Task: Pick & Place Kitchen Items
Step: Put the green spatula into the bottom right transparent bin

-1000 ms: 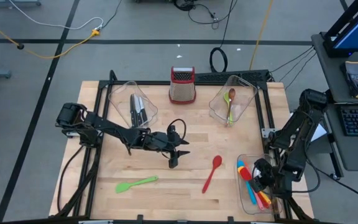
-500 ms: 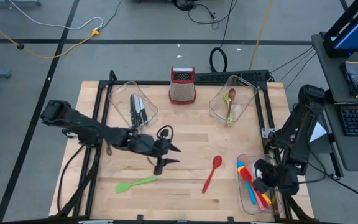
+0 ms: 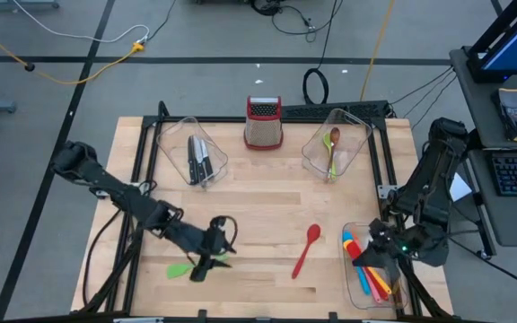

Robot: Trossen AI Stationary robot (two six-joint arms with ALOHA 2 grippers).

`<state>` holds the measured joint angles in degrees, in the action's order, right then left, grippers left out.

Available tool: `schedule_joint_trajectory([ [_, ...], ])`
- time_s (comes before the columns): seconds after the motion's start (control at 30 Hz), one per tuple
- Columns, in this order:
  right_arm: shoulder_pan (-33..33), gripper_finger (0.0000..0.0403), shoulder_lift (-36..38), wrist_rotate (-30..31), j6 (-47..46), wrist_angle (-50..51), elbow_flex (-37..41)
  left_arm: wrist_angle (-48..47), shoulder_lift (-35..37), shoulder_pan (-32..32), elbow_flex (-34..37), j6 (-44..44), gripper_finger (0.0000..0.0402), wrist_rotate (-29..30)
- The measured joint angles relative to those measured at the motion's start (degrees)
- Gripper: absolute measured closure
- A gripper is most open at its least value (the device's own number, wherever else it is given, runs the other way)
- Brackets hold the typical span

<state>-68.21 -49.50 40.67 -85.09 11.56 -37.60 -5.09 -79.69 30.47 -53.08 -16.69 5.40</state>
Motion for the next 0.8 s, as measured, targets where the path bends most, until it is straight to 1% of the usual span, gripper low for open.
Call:
schedule_joint_trajectory([
  [0.1,0.8,0.0401,0.1,2.6,8.4,-2.2,0.0,0.6,0.1,2.2,0.0,-0.5,0.0204,0.1],
  [0.17,1.5,0.0402,0.1,2.9,12.6,-3.6,0.0,0.9,0.1,3.4,0.0,-1.1,0.0204,0.7],
  [0.3,2.9,0.0399,0.1,2.8,17.0,-5.1,0.0,0.5,0.1,5.0,0.0,-5.8,0.0204,5.8],
  [0.4,3.6,0.0400,0.1,2.8,19.4,-5.8,0.0,-5.0,0.1,5.4,0.0,-14.3,0.0204,10.1],
  [0.47,4.0,0.0402,0.1,2.8,21.1,-6.2,0.0,-10.3,0.1,5.6,0.0,-21.4,0.0204,11.4],
  [0.6,4.7,0.0401,0.1,2.8,24.3,-7.1,0.0,-22.8,0.1,6.2,0.0,-37.6,0.0204,11.2],
  [0.67,5.1,0.0401,0.1,2.8,25.1,-7.1,0.0,-28.8,0.1,6.8,0.0,-44.3,0.0204,11.2],
  [0.73,5.4,0.0402,0.1,2.8,25.9,-7.1,0.0,-32.8,0.1,7.5,0.0,-48.9,0.0204,11.0],
  [0.8,5.7,0.0402,0.1,2.8,26.5,-7.1,0.0,-34.6,0.1,8.3,0.0,-50.7,0.0204,10.3],
])
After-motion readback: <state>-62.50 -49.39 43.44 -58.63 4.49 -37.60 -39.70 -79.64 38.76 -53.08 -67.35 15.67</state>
